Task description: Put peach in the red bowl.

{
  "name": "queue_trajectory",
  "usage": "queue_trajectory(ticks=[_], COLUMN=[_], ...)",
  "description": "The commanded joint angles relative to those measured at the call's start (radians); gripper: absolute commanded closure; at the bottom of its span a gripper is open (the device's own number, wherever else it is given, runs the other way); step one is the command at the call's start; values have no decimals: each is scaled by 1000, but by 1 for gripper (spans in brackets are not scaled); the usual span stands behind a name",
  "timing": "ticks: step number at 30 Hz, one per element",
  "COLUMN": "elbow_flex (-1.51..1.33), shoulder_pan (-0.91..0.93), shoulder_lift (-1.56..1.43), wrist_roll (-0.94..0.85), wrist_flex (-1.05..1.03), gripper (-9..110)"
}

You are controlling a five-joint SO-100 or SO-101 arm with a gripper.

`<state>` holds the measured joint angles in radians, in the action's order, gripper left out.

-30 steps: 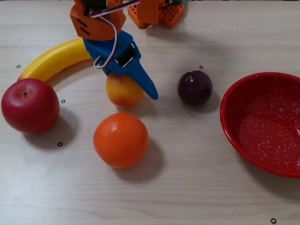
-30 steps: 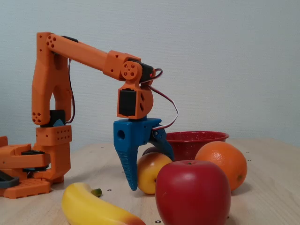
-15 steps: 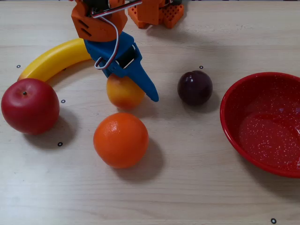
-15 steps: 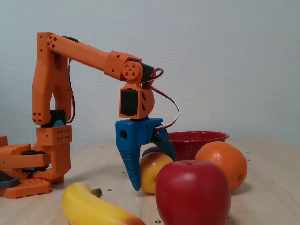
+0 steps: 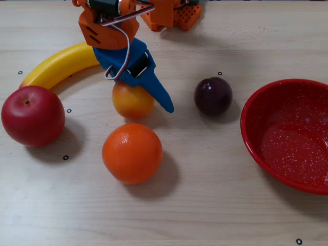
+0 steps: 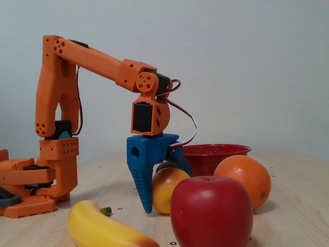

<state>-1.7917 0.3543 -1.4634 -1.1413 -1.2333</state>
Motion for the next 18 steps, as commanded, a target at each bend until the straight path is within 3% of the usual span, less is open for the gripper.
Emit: queue_trajectory(ticks=[1,18], elbow_flex=[57,69], shoulder_pan=[3,15], shoulder_lift=[-43,-48], wrist_roll=[-14,41], wrist_flex=[20,61], gripper=[50,50])
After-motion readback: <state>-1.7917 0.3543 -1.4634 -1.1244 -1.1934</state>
